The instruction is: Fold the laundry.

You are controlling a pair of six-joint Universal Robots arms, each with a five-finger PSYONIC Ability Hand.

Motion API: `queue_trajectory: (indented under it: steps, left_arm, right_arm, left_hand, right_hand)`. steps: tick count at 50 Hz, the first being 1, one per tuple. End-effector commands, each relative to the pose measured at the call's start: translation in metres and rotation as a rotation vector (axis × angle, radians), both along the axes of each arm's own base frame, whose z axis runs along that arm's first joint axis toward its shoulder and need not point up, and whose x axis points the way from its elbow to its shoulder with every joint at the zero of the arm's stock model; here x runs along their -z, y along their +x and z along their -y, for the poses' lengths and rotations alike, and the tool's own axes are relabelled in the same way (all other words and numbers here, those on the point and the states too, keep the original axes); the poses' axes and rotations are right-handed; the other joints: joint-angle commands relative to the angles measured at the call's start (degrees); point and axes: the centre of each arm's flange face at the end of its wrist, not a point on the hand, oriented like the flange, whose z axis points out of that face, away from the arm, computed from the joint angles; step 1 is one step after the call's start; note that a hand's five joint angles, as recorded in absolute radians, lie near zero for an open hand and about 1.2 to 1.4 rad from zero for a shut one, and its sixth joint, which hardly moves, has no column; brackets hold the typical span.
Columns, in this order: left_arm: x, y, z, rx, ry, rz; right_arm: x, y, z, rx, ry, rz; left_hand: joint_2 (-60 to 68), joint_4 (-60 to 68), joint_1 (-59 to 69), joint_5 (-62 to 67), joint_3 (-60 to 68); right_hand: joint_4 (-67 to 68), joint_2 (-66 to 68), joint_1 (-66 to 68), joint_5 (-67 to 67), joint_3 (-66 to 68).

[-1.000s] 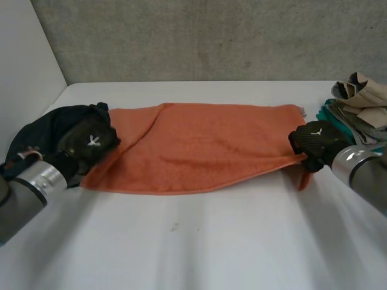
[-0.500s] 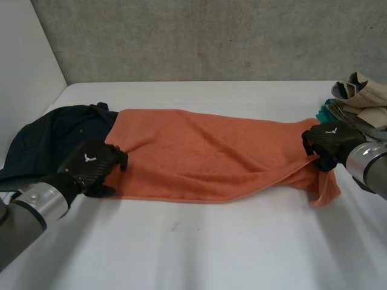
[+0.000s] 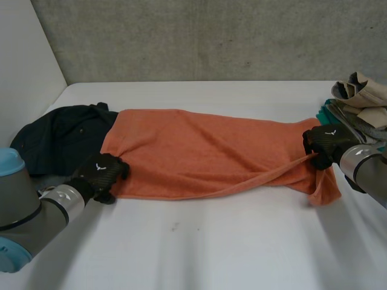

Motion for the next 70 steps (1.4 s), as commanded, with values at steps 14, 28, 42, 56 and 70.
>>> queue_trajectory:
  steps: [14,28,42,56,70]
  left_arm:
    - [0.015,-0.001,0.031,0.017,-0.053,0.051]
    - [0.007,-0.007,0.053,0.031,-0.128,0.061]
    - [0.013,-0.010,0.065,0.035,-0.143,0.067]
    - [-0.027,-0.017,0.061,0.065,-0.305,0.156]
    - [-0.130,-0.001,-0.061,-0.043,-0.288,0.020]
  right_arm:
    - [0.008,0.001,-0.005,-0.010,0.023,-0.002]
    - [0.011,0.001,-0.007,-0.014,0.034,-0.001]
    - [0.014,0.002,-0.009,-0.019,0.047,-0.003]
    - [0.000,0.000,-0.004,-0.023,-0.002,-0.028]
    - [-0.085,-0.011,-0.085,-0.233,-0.025,-0.441]
  left_hand:
    - [11.89,12.03,11.62,12.49,11.37]
    - [15.94,16.08,15.67,16.54,15.42]
    - [16.78,16.92,16.51,17.38,16.26]
    - [42.49,42.63,42.22,43.09,41.97]
    - [42.49,42.63,42.22,43.09,41.97]
  right_hand:
    - [11.26,12.11,14.86,12.66,11.60]
    - [11.26,12.11,14.86,12.66,11.60]
    - [11.26,12.11,14.86,12.66,11.60]
    - [11.26,12.11,14.86,12.66,11.60]
    - [11.26,12.11,14.86,12.66,11.60]
